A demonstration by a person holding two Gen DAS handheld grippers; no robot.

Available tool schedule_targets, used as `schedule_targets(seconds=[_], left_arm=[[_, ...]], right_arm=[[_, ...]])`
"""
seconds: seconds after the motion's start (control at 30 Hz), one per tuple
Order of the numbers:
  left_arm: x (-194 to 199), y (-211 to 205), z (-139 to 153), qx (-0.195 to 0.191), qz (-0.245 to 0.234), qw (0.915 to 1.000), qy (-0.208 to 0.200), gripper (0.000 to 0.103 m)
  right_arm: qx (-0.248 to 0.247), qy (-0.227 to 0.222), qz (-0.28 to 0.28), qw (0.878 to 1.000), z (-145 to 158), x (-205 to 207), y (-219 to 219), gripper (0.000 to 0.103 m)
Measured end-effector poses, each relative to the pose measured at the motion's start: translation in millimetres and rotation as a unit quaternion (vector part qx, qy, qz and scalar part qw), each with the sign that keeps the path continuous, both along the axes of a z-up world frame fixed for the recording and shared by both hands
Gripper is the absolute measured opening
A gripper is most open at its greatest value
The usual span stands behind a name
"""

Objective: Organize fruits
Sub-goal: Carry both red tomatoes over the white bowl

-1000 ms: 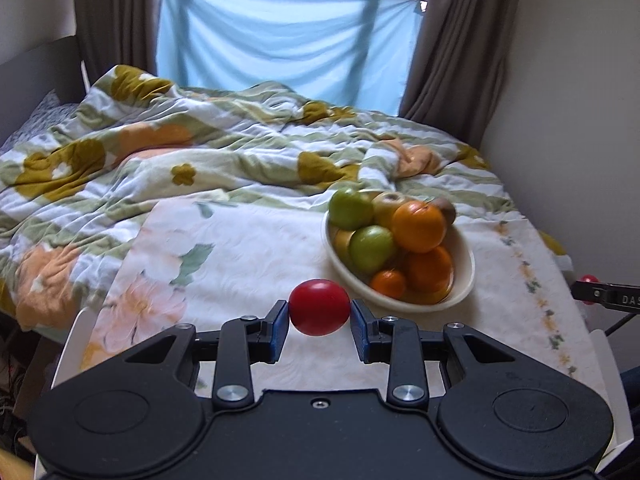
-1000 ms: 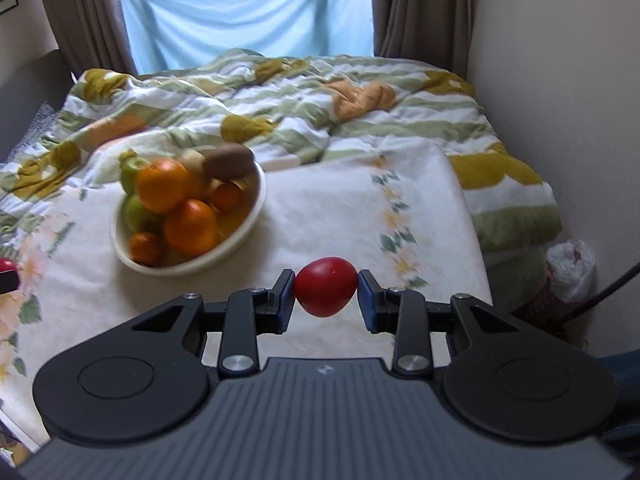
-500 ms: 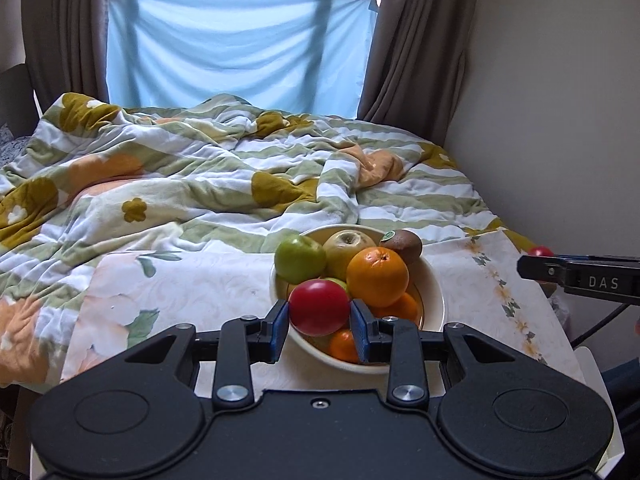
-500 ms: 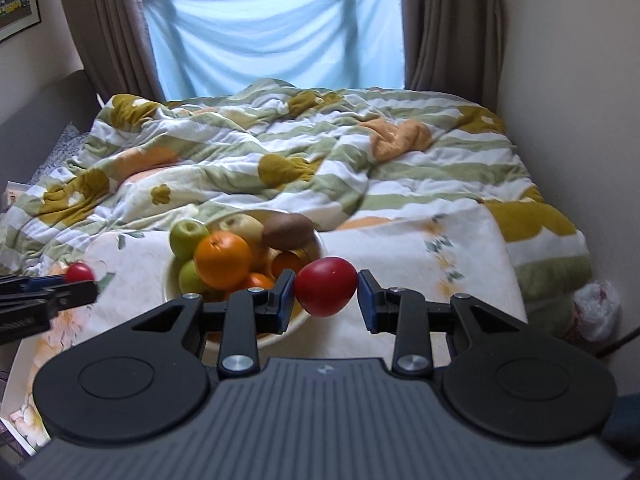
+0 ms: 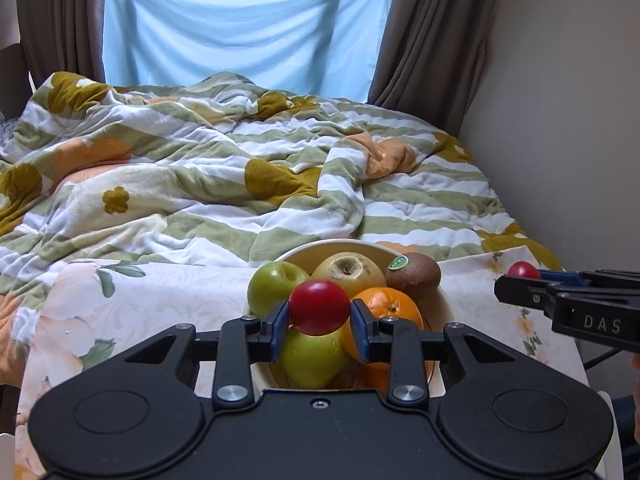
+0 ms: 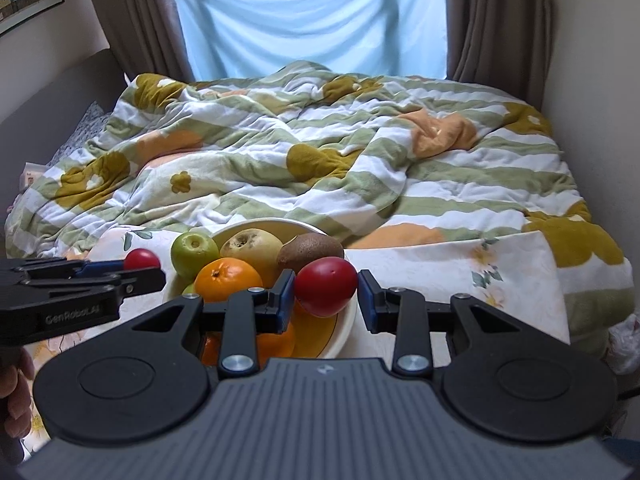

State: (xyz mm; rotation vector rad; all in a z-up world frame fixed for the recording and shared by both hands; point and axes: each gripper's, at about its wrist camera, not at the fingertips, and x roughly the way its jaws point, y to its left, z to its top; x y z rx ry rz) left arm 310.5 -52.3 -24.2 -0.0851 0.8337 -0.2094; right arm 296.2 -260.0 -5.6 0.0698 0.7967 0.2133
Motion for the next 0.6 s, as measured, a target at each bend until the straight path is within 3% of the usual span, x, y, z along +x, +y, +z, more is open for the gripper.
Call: schedule_targets(seconds=[0.4,0.53,0.6], left_arm=[[26.7,-8.0,-11.3,-0.002,0.005,0.9998,0.020,0.038],[22.3,-7.0,-9.7,0.001,0.006,1.0000,0.007,0.072],[20.0,-6.1,-7.5,0.006,0.009,0.9999,-0.001,0.077]], right_arm=[[0.005,0.022,0.015,1.000,-16.8,31.1,-6.8,0.049],[0.008,0.027,0.016,0.999,-20.1,35.4,-7.5,0.049],[0.008,0.028,0.016,0.999,-20.8,36.6,-7.9,0.049]])
